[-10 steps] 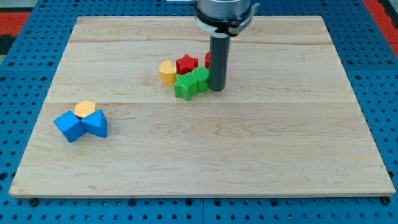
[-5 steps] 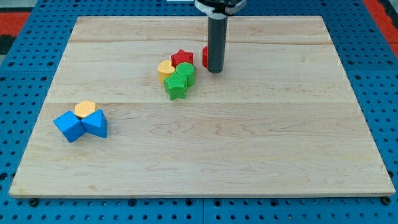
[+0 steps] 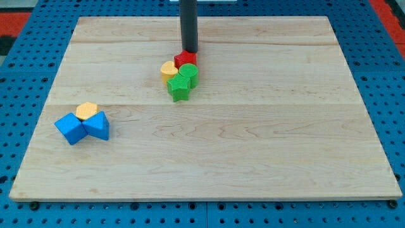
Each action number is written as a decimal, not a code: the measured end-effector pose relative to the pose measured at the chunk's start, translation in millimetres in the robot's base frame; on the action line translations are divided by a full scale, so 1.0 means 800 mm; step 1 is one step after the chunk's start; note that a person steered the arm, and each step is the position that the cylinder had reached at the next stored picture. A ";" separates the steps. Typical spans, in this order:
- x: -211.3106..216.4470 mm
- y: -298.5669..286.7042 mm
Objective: Move the red circle to the top center
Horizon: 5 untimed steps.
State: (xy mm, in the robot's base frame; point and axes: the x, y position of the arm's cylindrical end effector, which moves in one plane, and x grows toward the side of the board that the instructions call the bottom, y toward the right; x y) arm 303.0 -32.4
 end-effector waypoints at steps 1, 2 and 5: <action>0.000 0.000; -0.001 0.006; -0.068 -0.035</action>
